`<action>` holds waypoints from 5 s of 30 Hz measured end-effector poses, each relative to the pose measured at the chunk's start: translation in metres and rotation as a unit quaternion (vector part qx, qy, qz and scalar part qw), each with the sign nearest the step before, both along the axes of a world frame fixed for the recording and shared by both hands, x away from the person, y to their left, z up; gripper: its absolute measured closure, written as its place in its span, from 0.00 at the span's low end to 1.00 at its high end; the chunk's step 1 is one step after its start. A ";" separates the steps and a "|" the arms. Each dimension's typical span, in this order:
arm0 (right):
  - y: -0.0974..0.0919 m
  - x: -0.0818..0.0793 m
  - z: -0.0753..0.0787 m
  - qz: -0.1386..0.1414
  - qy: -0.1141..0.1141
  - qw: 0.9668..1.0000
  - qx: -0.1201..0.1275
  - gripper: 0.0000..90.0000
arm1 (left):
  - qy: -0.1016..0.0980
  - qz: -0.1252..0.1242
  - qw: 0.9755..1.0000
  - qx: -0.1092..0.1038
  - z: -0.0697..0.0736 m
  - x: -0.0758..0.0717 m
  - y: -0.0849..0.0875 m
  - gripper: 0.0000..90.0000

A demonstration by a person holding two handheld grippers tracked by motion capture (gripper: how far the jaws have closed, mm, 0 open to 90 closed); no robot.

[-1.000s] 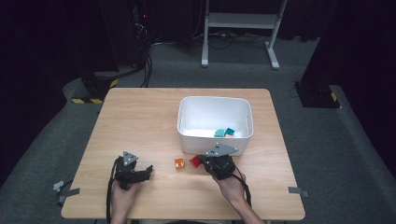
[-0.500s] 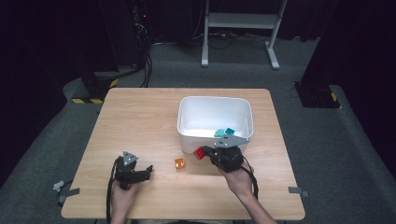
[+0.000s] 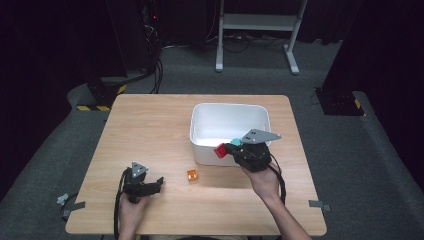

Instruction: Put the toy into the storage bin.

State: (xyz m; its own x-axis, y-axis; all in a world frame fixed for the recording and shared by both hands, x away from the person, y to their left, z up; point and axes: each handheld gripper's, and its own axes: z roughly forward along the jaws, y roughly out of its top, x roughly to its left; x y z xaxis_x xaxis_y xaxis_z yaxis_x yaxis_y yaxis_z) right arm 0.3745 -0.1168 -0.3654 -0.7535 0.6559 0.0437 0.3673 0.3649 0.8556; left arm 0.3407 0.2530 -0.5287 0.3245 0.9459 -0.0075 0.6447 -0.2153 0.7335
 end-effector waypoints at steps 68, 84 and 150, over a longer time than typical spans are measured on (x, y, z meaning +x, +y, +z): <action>0.002 0.033 -0.008 -0.044 -0.008 0.998 0.042 0.49 | 0.000 0.000 1.000 0.000 0.000 0.000 0.000 0.17; 0.034 -0.008 -0.038 0.024 -0.011 0.999 0.044 0.49 | 0.000 0.000 1.000 0.000 0.000 0.000 0.000 0.17; 0.100 0.004 -0.150 0.006 0.062 0.996 -0.067 0.54 | 0.000 -0.001 1.000 0.001 0.000 0.000 0.000 0.17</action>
State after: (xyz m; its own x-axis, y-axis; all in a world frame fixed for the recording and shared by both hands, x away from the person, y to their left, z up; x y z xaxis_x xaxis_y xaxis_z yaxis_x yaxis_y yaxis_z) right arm 0.3787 -0.0167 -0.5151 -0.7562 0.6525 0.0496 0.4617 0.4783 0.7470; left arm 0.3404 0.2532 -0.5286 0.3271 0.9450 -0.0049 0.6441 -0.2192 0.7328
